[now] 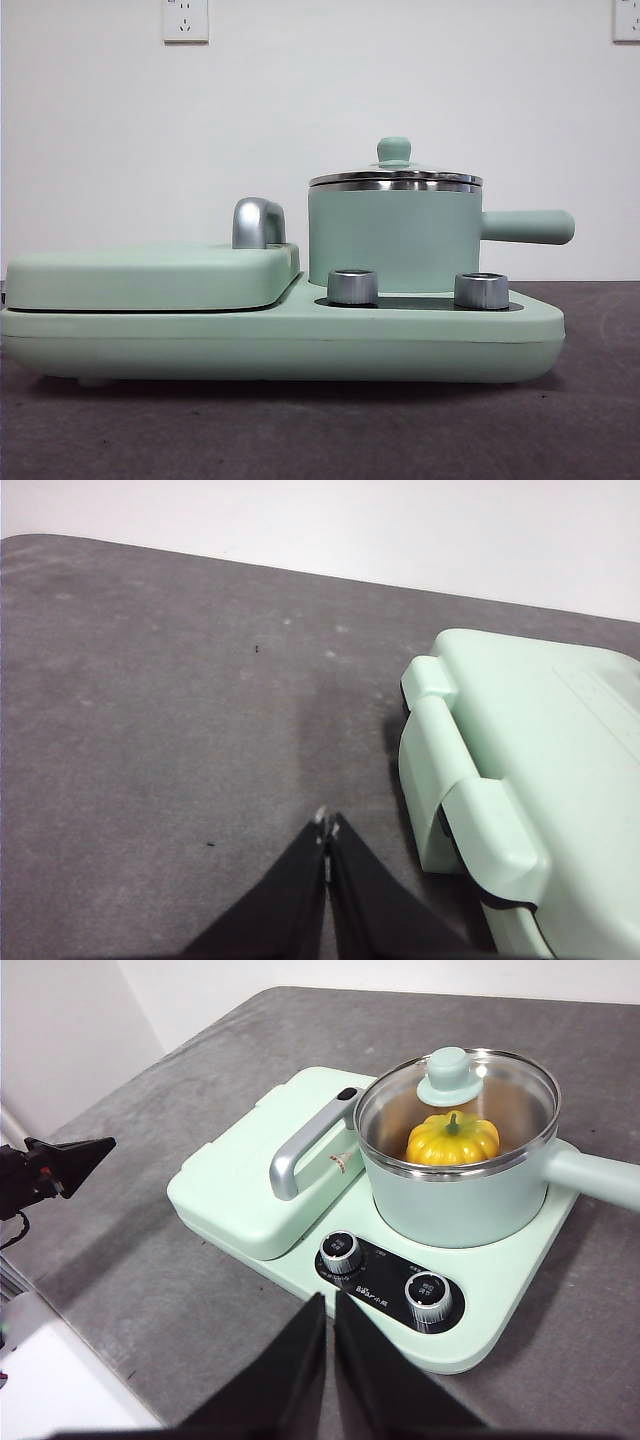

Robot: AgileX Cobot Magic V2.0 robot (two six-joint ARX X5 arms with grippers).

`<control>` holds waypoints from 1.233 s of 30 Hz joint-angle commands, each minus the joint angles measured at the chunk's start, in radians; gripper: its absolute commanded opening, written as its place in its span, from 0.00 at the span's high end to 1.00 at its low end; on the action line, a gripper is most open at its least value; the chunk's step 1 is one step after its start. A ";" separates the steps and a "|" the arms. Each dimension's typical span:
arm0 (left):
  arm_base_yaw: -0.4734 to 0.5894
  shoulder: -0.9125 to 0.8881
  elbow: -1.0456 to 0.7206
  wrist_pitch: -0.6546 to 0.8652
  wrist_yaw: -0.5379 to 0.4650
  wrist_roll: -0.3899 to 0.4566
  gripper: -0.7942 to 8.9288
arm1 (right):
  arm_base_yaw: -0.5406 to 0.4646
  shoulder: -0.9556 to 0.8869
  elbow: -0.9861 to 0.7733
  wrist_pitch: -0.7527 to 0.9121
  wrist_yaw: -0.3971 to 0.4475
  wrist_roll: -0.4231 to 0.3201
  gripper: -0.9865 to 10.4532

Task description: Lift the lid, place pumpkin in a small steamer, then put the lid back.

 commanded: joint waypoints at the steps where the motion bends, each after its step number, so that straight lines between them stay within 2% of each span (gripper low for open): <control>1: 0.000 -0.002 -0.026 0.009 -0.003 0.009 0.91 | 0.009 0.002 0.006 0.010 0.000 0.009 0.90; 25: 0.000 -0.002 -0.027 0.012 -0.003 0.008 0.91 | 0.005 -0.002 0.000 0.025 0.001 0.009 0.90; 27: 0.000 -0.002 -0.027 0.012 -0.003 0.008 0.91 | -0.055 -0.024 -0.020 0.047 -0.008 0.009 0.90; 29: 0.000 -0.002 -0.027 0.012 -0.003 0.008 0.91 | -0.153 -0.037 -0.073 0.125 -0.079 0.008 0.90; 31: 0.000 -0.002 -0.027 0.012 -0.003 0.008 0.91 | -0.262 -0.068 -0.154 0.233 -0.110 0.002 0.90; 37: 0.000 -0.002 -0.027 0.012 -0.003 0.008 0.91 | -0.537 -0.216 -0.484 0.552 -0.100 -0.011 0.90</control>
